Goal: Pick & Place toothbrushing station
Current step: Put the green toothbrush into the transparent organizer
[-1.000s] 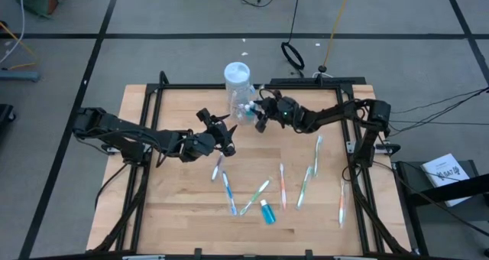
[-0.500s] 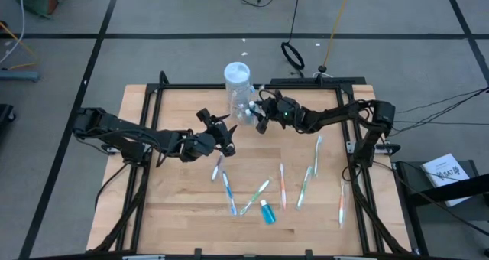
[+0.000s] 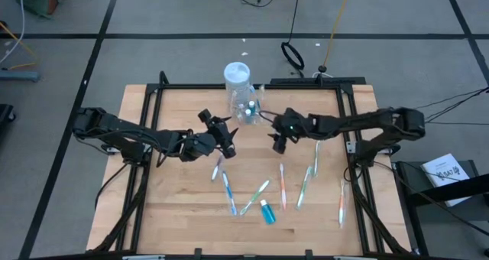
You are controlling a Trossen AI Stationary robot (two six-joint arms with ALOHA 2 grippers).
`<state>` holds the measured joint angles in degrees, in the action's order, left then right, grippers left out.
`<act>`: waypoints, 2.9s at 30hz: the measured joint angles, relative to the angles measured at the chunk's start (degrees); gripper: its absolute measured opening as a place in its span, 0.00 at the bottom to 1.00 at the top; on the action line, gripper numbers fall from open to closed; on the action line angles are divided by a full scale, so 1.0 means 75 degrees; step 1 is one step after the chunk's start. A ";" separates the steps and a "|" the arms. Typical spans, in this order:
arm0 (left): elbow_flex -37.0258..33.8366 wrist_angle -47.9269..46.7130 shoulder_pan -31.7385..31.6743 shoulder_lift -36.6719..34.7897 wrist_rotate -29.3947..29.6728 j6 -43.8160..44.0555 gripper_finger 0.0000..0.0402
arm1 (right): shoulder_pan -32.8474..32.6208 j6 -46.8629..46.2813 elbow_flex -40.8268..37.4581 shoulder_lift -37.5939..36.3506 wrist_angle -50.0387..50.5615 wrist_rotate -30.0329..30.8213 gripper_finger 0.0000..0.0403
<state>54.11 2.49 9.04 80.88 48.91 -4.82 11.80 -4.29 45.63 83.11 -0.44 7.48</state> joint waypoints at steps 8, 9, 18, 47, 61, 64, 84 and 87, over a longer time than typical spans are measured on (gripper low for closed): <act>0.0000 -0.0030 -0.0010 0.0000 -0.0590 0.0134 0.53 | -0.0651 -0.2140 -0.1248 -0.1046 0.1318 -0.0006 0.44; 0.0000 -0.0033 -0.0028 0.0000 -0.0590 0.0133 0.53 | -0.0721 -0.2478 -0.1422 -0.1206 0.1402 -0.0008 0.44; 0.0000 -0.0033 -0.0488 0.0000 -0.0601 -0.0230 0.53 | -0.1036 -0.5073 -0.2216 -0.2953 0.3341 -0.0005 0.42; 0.0000 0.0089 -0.2177 0.0000 -0.3781 -0.1600 0.53 | -0.1038 -0.7280 -0.4690 -0.4196 0.2698 0.1795 0.41; 0.0000 0.0081 -0.2174 0.0000 -0.3786 -0.1600 0.53 | -0.0990 -0.4138 -0.4910 -0.4170 0.0860 0.2928 0.25; 0.0000 0.0078 -0.2174 0.0000 -0.3787 -0.1599 0.53 | -0.0907 -0.4494 -0.5217 -0.4181 0.0622 0.2990 0.16; 0.0000 0.0067 -0.2145 0.0000 -0.3759 -0.2191 0.53 | -0.0872 -0.0942 -0.5435 -0.4063 -0.6950 0.2642 0.03; 0.0000 0.0141 -0.2080 0.0000 -0.3517 -0.2303 0.53 | -0.0869 -0.1094 -0.5435 -0.3722 -0.7741 0.2571 0.04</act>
<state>54.11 3.55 -6.56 80.88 22.54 -22.09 5.28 -12.50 4.86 55.19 -58.50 26.76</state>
